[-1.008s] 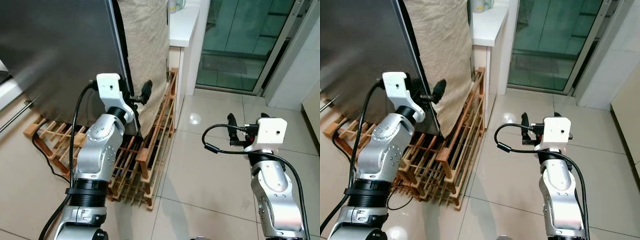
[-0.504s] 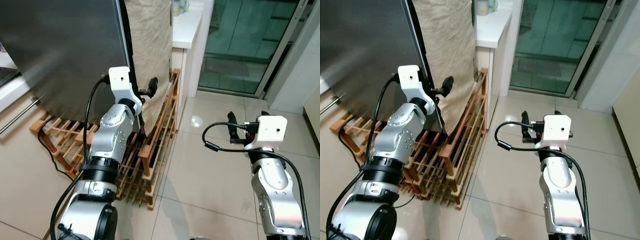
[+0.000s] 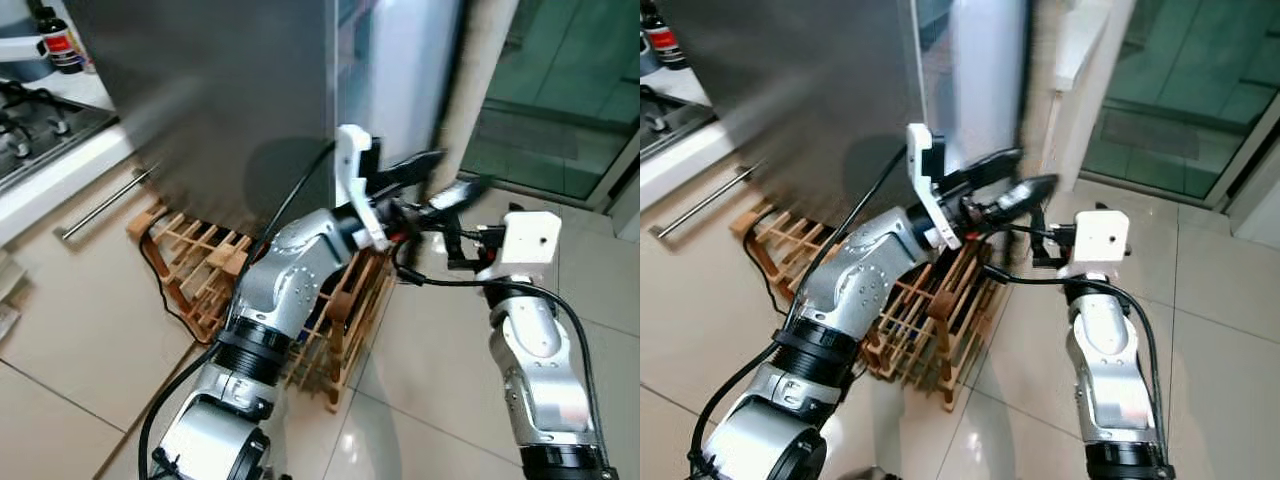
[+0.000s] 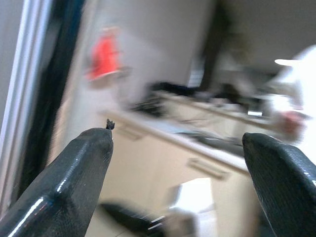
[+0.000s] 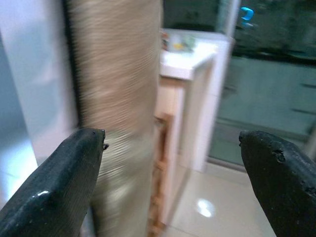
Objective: Restocking fridge
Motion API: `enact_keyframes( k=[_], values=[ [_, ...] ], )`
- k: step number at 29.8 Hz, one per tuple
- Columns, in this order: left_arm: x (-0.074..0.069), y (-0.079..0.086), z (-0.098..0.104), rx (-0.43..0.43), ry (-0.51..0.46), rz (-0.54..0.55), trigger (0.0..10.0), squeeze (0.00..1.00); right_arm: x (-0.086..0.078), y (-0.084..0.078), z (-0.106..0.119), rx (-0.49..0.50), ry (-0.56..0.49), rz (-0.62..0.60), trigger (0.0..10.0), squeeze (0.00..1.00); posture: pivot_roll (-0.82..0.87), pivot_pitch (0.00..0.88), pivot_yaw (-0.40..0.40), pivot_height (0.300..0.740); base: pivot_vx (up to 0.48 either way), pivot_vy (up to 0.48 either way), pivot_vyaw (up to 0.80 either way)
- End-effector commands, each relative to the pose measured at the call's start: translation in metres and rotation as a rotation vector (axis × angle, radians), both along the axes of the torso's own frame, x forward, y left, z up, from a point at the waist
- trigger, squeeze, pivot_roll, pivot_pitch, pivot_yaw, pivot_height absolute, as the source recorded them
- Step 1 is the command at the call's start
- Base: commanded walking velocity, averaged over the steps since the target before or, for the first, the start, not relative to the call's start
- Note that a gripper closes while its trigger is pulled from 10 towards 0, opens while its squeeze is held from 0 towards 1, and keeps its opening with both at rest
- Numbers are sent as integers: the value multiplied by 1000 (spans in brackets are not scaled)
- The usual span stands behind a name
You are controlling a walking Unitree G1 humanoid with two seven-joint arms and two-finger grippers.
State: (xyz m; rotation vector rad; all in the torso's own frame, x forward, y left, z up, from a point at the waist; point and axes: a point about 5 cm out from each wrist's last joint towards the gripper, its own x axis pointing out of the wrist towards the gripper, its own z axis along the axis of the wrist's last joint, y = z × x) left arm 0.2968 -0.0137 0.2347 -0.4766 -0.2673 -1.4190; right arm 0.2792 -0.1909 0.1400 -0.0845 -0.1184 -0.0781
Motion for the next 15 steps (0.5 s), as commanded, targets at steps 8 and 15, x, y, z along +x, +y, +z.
enact_keyframes(
  k=[8,15],
  values=[
    [-3,8,-2,-11,-24,56,10000,0,-3,-1,-4,-1,11,-8,10000,0,-122,0,73,740,0,0,0],
    [20,112,-16,27,67,664,10000,0,-9,7,-11,14,33,24,10000,0,-76,0,73,740,0,0,0]
  ],
)
